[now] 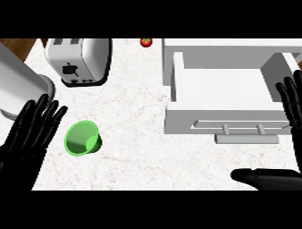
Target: Pick up the cup, place it into the drawer and close the drawer
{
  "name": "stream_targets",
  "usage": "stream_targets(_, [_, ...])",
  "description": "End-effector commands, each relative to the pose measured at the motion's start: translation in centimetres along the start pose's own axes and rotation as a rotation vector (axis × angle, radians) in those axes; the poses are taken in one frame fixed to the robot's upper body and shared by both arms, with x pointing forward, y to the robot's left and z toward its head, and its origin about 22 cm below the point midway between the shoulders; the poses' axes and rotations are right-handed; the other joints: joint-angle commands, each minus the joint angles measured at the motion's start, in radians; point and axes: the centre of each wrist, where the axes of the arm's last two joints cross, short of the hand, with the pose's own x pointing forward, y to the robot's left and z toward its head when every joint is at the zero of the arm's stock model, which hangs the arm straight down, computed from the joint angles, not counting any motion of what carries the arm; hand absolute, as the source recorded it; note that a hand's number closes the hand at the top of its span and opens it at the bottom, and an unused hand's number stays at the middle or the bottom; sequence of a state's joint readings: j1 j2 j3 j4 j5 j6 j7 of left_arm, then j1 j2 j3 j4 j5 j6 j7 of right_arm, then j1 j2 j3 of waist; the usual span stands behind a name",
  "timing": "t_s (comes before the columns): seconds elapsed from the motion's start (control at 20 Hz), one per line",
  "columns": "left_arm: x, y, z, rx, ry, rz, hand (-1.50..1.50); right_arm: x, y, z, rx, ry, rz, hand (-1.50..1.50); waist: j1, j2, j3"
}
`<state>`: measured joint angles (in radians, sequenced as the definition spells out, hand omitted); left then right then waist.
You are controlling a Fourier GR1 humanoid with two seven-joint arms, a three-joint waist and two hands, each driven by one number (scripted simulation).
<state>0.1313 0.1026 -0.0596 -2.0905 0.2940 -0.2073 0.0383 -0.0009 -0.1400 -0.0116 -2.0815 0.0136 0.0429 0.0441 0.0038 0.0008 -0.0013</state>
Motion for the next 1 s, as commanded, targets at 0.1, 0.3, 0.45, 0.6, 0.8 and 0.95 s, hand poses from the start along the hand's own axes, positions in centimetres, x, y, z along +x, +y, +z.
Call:
stream_targets(0.1, [-1.2, 1.6, 1.9, -0.003, 0.05, 0.089, -1.5, 0.2, 0.9, -0.7, 0.019, 0.01, 0.013, -1.5, -0.002, -0.001, 0.001])
stream_targets(0.3, [-0.9, 4.1, 3.6, 0.05, 0.101, 0.062, -1.5, 0.3, 0.4, -0.3, 0.029, -0.008, 0.013, -1.5, 0.0, -0.002, 0.001])
stream_targets(0.45, [-4.3, 4.4, 3.6, 0.091, 0.131, 0.028, -1.5, -2.1, -0.4, 0.1, 0.013, -0.009, 0.013, -1.5, -0.002, -0.001, 0.001])
stream_targets(0.6, [-6.2, 5.5, 3.1, 0.157, 0.166, -0.044, -1.5, -1.9, -2.0, -0.7, 0.016, -0.024, 0.013, -1.5, -0.005, 0.0, 0.001])
stream_targets(0.8, [-8.6, 6.5, 4.5, 0.172, 0.193, -0.059, -1.5, -0.3, -1.0, -2.7, 0.021, -0.007, 0.022, -1.5, -0.003, -0.001, 0.001])
stream_targets(0.95, [-10.6, 9.6, 4.8, 0.223, 0.216, -0.104, -1.5, -2.5, -0.5, 0.2, 0.014, -0.002, 0.009, -1.5, -0.009, 0.0, 0.001])
